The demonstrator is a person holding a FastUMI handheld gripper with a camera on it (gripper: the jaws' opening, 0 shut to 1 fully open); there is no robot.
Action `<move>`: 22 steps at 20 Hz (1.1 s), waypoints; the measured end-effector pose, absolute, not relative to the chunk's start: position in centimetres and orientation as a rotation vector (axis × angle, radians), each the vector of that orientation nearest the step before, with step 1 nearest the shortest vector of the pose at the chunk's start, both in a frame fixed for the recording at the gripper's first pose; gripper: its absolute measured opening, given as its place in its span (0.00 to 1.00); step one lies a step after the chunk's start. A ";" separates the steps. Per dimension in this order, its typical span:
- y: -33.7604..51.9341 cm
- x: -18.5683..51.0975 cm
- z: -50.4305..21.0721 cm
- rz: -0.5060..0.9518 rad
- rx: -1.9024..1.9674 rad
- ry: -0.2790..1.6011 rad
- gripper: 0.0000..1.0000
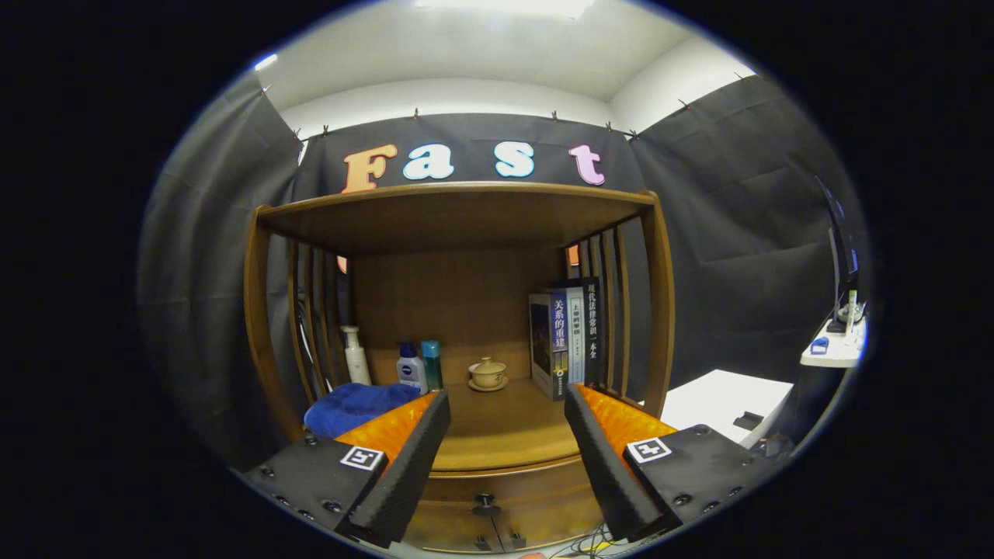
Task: Pull open the drawer, take out the items inside it, and place them on the countertop above the cabinet.
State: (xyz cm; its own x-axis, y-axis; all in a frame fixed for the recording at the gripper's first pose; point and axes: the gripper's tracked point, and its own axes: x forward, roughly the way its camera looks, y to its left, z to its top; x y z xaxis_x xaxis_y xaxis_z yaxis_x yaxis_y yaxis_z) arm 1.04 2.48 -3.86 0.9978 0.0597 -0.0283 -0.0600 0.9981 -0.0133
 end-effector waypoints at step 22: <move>2.1 6.5 -29.3 0.116 -0.057 0.260 0.98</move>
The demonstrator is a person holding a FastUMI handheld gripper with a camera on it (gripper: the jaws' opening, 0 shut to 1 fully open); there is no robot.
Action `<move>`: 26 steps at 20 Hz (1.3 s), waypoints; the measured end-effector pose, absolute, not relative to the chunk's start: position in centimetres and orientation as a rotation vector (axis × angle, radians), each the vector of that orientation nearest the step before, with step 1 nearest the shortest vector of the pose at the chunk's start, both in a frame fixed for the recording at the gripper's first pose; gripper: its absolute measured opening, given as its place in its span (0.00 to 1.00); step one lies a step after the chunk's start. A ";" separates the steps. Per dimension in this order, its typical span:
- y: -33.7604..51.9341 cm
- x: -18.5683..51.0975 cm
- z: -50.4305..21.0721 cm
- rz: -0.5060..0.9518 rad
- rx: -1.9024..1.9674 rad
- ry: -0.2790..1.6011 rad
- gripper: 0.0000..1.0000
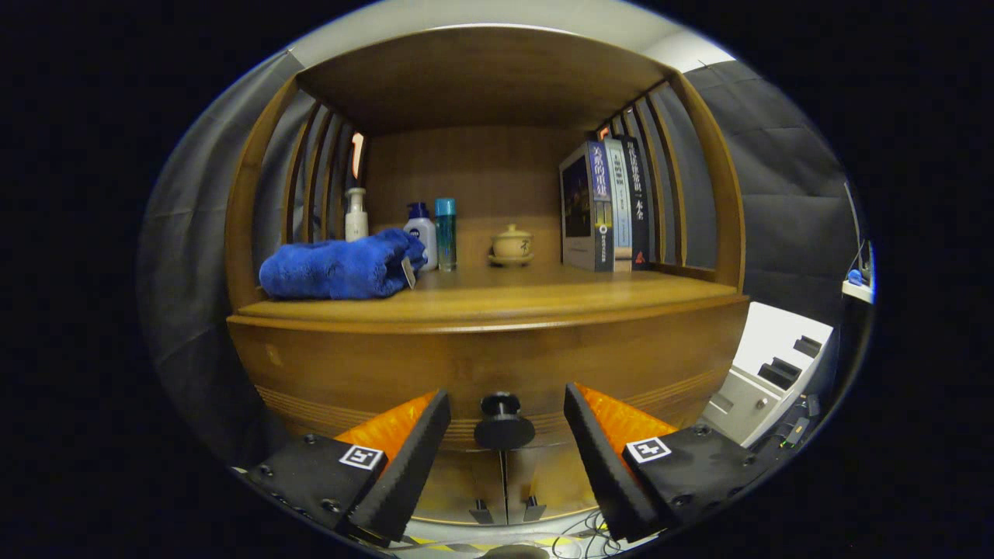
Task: Pull open the drawer, take out the items inside it, and place them on the countertop above the cabinet.
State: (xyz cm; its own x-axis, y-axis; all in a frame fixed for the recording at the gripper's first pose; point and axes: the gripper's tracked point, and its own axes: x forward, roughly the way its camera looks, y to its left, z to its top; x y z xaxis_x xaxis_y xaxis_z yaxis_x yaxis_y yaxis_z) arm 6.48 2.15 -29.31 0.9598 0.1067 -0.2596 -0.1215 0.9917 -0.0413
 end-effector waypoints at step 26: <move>1.3 2.5 -30.2 0.119 0.015 0.281 0.33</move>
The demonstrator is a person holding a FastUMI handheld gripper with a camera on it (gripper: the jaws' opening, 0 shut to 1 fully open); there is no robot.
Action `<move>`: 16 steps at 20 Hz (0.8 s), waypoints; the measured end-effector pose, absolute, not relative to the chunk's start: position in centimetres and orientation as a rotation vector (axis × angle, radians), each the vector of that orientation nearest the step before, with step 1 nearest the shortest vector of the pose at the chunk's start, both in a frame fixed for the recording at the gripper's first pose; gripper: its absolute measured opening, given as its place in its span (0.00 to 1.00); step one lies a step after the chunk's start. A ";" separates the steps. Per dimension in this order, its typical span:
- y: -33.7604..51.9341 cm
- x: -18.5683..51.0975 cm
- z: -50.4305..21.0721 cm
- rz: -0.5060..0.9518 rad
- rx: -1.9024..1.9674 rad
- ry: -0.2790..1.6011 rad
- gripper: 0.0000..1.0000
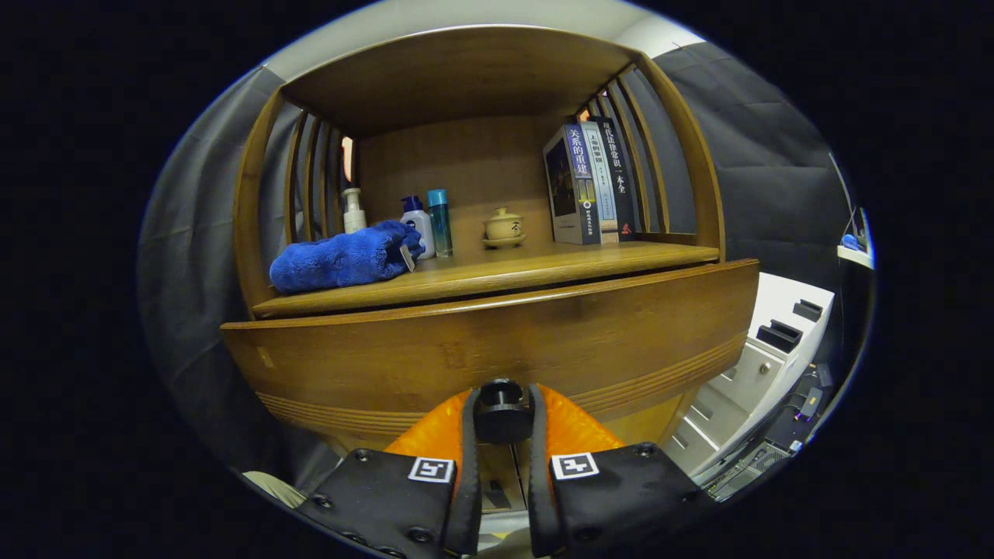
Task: Pull open the drawer, take out the items inside it, and place them on the countertop above the cabinet.
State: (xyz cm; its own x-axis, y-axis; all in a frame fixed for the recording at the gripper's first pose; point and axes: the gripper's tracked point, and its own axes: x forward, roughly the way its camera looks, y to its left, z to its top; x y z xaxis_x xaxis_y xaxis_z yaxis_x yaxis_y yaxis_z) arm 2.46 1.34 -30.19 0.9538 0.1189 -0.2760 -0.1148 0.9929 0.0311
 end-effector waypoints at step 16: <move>-0.2 -6.7 -30.2 0.125 -0.013 0.282 0.32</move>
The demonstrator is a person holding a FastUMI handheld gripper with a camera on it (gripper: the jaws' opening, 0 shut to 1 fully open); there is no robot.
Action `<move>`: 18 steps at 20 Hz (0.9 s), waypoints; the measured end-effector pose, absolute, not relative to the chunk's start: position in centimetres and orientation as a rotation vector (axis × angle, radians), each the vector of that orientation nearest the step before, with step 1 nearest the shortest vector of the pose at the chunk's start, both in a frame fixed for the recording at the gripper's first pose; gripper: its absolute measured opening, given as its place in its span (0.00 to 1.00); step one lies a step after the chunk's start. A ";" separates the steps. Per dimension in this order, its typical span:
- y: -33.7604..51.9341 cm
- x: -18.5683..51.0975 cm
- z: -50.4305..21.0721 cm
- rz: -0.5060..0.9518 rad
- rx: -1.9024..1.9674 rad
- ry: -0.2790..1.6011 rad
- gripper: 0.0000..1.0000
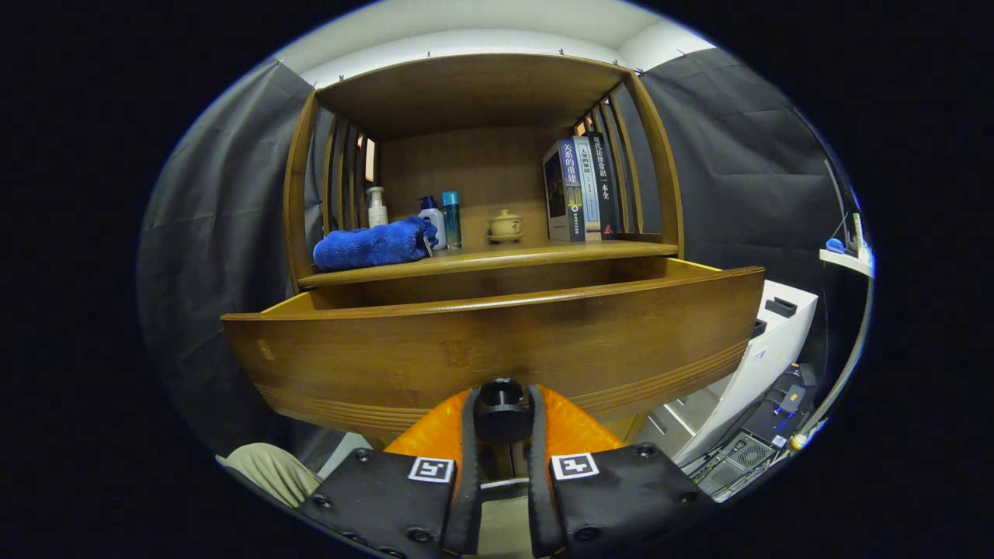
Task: Pull open the drawer, take out the items inside it, and place them on the countertop above the cabinet.
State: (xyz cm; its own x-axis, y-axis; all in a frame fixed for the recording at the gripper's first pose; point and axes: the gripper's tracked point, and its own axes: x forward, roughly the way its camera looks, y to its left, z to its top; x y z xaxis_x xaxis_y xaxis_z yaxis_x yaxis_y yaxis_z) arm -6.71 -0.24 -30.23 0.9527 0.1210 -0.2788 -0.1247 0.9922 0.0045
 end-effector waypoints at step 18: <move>-1.2 -11.8 -30.6 0.116 -0.028 0.290 0.33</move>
